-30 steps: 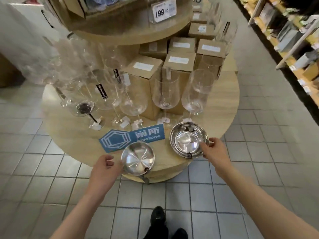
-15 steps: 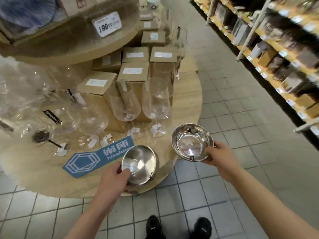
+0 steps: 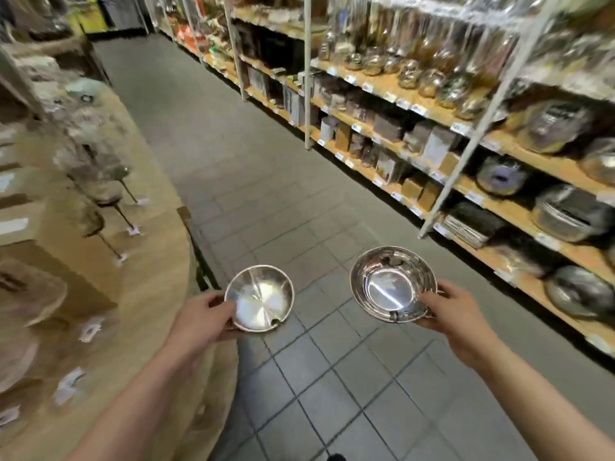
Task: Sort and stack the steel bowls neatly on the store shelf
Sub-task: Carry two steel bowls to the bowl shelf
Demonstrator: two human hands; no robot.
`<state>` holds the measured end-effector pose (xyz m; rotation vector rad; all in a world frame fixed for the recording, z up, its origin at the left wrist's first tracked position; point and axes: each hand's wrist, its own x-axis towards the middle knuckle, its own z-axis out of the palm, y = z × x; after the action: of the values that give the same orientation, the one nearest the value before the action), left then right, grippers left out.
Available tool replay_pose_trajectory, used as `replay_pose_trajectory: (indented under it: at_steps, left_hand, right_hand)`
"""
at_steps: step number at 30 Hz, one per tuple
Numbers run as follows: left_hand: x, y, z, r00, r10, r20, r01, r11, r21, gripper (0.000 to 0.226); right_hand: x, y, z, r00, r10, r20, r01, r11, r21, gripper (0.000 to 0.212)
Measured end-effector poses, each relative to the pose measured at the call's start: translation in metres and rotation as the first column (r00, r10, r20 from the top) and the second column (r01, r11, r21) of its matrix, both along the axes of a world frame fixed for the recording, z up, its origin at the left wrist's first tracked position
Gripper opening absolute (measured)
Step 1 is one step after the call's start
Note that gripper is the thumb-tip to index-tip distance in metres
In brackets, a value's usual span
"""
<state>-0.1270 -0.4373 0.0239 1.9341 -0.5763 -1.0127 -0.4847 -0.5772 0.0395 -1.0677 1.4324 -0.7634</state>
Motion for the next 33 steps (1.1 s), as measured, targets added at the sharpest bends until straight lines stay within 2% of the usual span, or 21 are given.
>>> replay_pose_trajectory:
  at_steps: [4, 10, 18, 25, 33]
  left_hand:
    - [-0.027, -0.079, 0.014, 0.999, -0.045, -0.007, 0.045, 0.999, -0.029, 0.017]
    - [-0.040, -0.180, 0.029, 0.993, -0.114, -0.024, 0.114, 0.993, -0.027, 0.018]
    - [-0.002, -0.365, 0.011, 0.986, -0.161, -0.043, 0.159, 0.986, -0.042, 0.020]
    - [0.028, -0.555, 0.039, 0.968, -0.241, -0.071, 0.235, 0.969, -0.077, 0.027]
    - [0.047, -0.729, 0.038, 0.950, -0.299, -0.093, 0.292, 0.953, -0.077, 0.018]
  right_hand:
    - [-0.033, -0.055, 0.007, 1.000, -0.024, 0.003, 0.024, 1.000, -0.004, 0.016]
    - [-0.037, -0.140, -0.006, 0.995, -0.088, 0.041, 0.088, 0.996, 0.006, 0.013]
    - [-0.008, -0.290, -0.018, 0.977, -0.209, 0.036, 0.209, 0.978, 0.010, 0.011]
    - [0.020, -0.436, 0.011, 0.946, -0.320, 0.044, 0.319, 0.947, 0.019, 0.015]
    - [0.048, -0.591, -0.001, 0.928, -0.362, 0.084, 0.361, 0.932, 0.031, 0.017]
